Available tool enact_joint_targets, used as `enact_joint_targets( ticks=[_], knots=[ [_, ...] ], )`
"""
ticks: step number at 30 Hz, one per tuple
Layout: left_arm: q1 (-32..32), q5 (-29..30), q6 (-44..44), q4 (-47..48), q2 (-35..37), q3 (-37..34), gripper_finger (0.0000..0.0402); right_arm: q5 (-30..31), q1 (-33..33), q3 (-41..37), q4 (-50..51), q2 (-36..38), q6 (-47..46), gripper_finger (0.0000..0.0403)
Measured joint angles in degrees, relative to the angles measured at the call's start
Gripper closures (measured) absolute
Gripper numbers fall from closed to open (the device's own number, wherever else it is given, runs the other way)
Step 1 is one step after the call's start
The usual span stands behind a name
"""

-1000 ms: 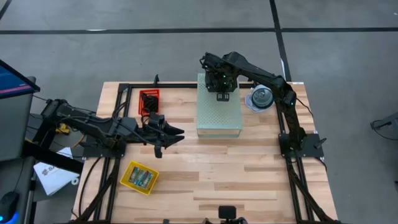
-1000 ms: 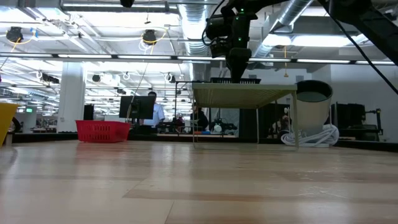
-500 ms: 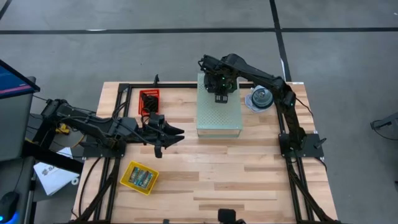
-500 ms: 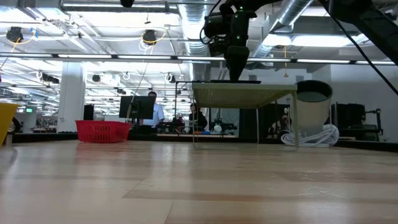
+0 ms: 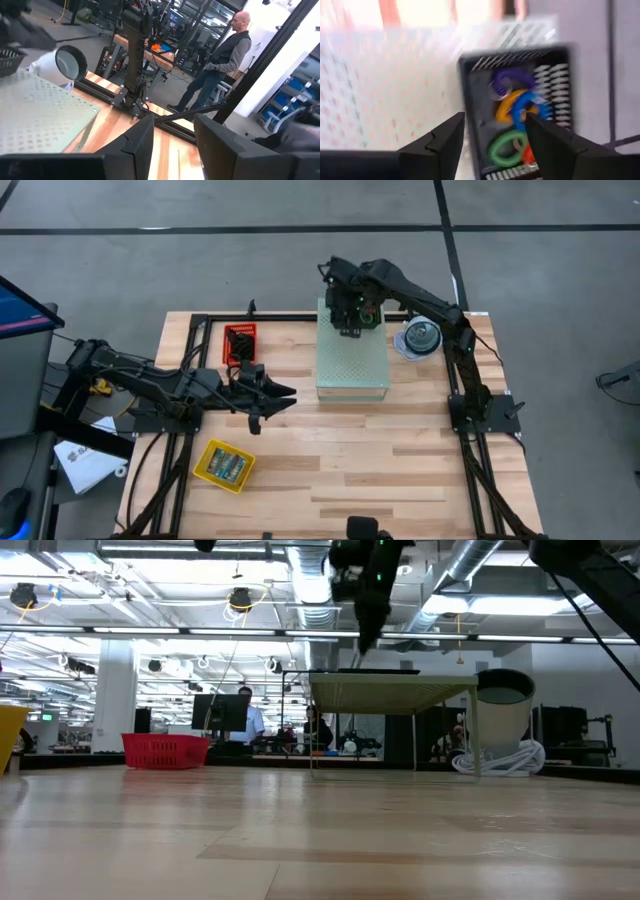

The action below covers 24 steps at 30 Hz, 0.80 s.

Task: Pick & Place Office Desk Supplies
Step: Put the red bin on the shelf

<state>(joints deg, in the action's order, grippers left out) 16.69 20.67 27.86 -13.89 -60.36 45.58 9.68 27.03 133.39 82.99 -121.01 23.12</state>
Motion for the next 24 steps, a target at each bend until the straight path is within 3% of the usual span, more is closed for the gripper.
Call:
enact_joint_targets(
  ticks=[5, 10, 14, 20, 24],
  knots=[
    [0.0, -7.5, -5.2, 1.3, 0.2, 0.0, 0.0266, -0.8, -0.2, -0.4, -7.8, 5.7, -10.3, 0.0192],
    [-0.2, -11.1, -2.1, 14.7, 2.9, 0.1, 0.0266, -5.1, 0.0, -0.3, -16.4, 12.5, -27.0, 0.0192],
    [0.1, -11.6, 5.6, 31.7, 5.7, 0.1, 0.0266, -6.9, -1.5, -0.3, -22.3, 17.3, -38.7, 0.0193],
    [1.2, -14.7, 23.6, 57.3, 10.2, 0.1, 0.0266, -3.1, -6.5, -0.3, -23.4, 21.8, -44.4, 0.0193],
    [-2.0, -14.6, 31.2, 61.5, 11.3, 0.0, 0.0266, 1.0, -9.9, -0.3, -23.6, 23.2, -46.5, 0.0193]
  ],
)
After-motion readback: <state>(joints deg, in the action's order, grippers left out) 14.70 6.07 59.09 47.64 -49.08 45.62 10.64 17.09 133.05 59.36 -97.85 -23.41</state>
